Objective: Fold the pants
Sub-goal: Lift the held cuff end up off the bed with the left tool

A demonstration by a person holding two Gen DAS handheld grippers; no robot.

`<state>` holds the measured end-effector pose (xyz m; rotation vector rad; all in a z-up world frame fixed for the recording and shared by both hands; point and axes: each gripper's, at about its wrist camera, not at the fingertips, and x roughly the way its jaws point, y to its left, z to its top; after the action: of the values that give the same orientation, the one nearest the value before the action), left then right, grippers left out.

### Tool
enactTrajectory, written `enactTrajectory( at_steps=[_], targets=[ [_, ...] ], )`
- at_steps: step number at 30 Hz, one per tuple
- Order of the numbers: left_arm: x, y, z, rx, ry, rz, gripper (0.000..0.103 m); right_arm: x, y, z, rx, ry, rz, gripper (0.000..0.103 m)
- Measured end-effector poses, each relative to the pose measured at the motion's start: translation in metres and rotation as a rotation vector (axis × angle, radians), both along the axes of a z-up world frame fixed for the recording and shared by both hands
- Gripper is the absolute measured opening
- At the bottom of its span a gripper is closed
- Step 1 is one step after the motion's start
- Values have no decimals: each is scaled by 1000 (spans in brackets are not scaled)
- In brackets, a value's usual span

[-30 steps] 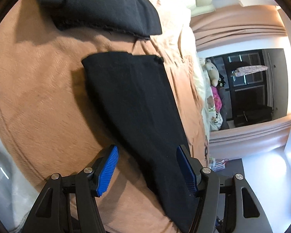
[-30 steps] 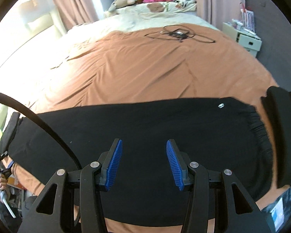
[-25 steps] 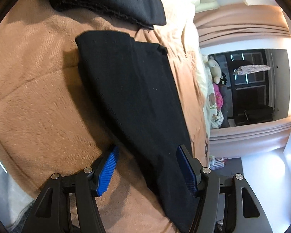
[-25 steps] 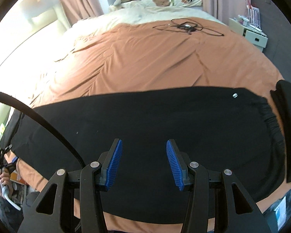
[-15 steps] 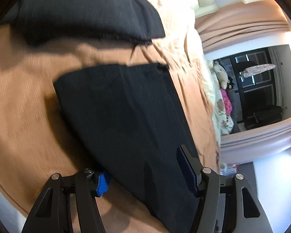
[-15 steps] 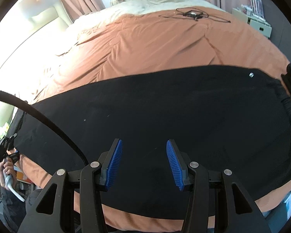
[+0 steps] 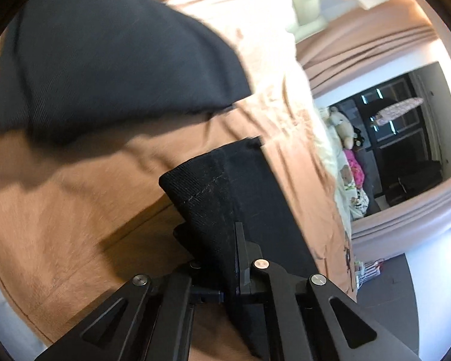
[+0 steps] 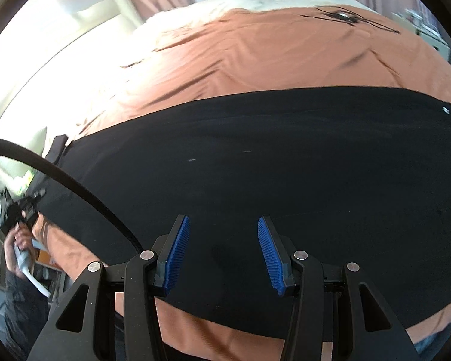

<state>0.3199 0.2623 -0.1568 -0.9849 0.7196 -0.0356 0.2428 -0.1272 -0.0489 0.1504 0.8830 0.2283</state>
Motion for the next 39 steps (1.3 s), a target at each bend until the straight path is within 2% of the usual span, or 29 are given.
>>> enactTrajectory(
  at_steps=[4, 7, 10, 11, 14, 16, 17, 19, 24, 32, 39],
  targets=[
    [11, -3, 29, 33, -45, -25, 4, 5, 24, -11, -12, 25, 72, 46],
    [19, -4, 50, 37, -82, -38, 4, 8, 37, -17, -37, 24, 86, 44],
    [23, -6, 64, 48, -99, -54, 4, 6, 53, -32, -46, 78, 131, 27],
    [25, -7, 66, 52, -96, -62, 4, 3, 57, -38, -59, 94, 150, 27],
    [25, -10, 65, 74, -85, -72, 4, -5, 64, -45, -81, 117, 192, 26],
    [23, -8, 61, 75, -79, -65, 4, -5, 60, -39, -61, 117, 197, 21],
    [22, -7, 59, 67, -76, -63, 4, -3, 56, -36, -64, 82, 89, 21],
    [19, -4, 52, 56, -66, -57, 4, 3, 48, -31, -60, 65, 62, 21],
    [14, -5, 45, 47, -38, -47, 4, 35, 42, -33, -68, 86, 30, 15],
    [14, -5, 43, 50, -21, -40, 4, 86, 42, -37, -107, 97, -13, 15],
    [14, -8, 43, 53, -47, -24, 4, 130, 37, -36, -158, 110, -29, 15]
  ],
)
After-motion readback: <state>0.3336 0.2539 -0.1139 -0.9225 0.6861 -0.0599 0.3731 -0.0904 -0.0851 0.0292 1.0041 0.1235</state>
